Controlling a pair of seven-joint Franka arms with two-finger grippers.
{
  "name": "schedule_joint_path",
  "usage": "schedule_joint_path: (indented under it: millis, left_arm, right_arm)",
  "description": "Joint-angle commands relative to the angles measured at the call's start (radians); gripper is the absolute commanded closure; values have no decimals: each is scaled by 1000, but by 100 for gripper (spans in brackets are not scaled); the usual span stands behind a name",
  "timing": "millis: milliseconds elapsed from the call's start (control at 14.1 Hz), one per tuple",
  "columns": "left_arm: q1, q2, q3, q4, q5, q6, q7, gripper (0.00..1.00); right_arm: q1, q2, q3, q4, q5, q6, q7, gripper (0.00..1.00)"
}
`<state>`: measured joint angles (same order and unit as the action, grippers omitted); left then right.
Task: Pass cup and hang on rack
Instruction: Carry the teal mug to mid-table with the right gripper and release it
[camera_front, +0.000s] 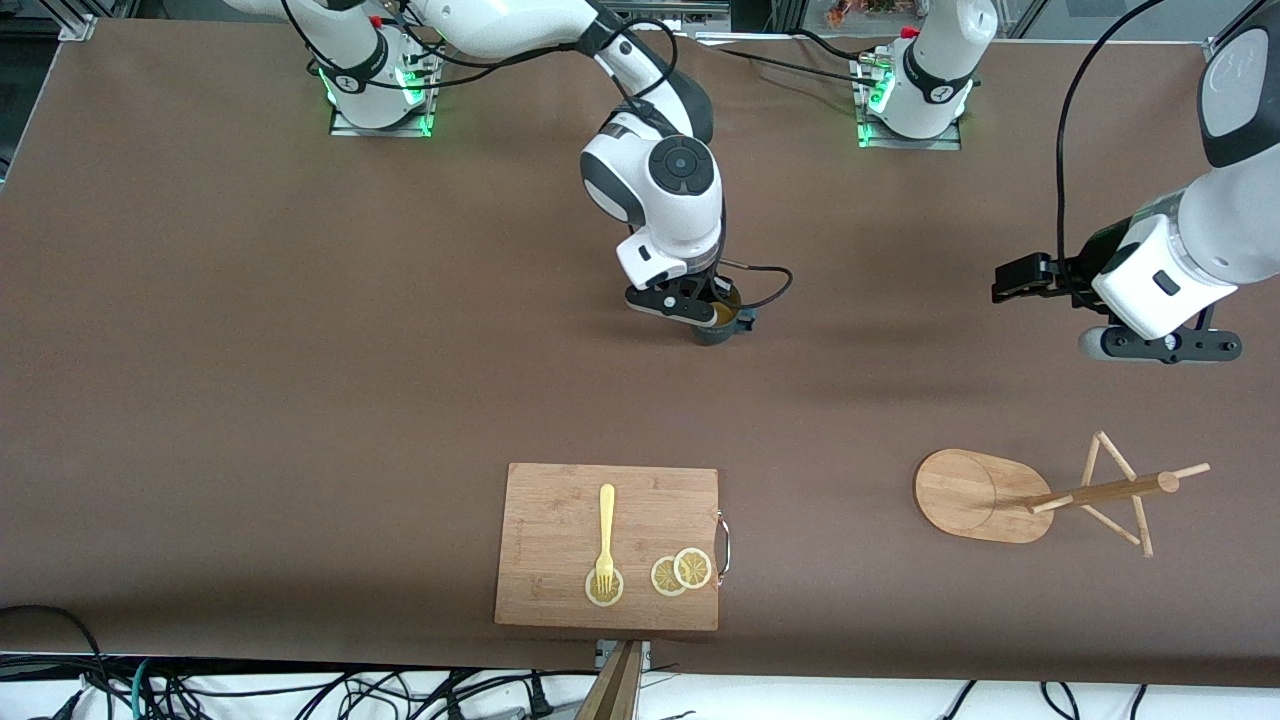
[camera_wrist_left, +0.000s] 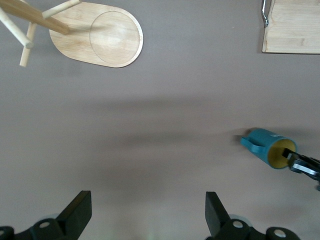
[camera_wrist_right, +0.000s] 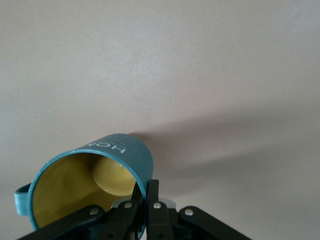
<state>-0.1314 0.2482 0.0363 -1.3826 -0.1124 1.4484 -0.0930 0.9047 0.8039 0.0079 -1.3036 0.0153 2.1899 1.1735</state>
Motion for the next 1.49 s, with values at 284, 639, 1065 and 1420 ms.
schedule_joint_path:
  millis: [284, 639, 1065, 1420]
  left_arm:
    - [-14, -3, -2, -42, -18, -14, 65, 0]
    - [-16, -6, -4, -76, -21, -19, 501, 0]
    - [-24, -1, -55, -246, -50, 39, 1209, 0]
    - [-24, -9, -142, -392, -149, 243, 1410, 0]
  right_arm:
    - [34, 44, -16, 40, -94, 28, 14, 21]
    - [2, -70, -17, 35, -86, -108, -27, 1]
    - [-35, -258, -165, 33, -86, -408, -289, 1]
    - [-59, -379, -366, 23, -29, -616, -648, 1]
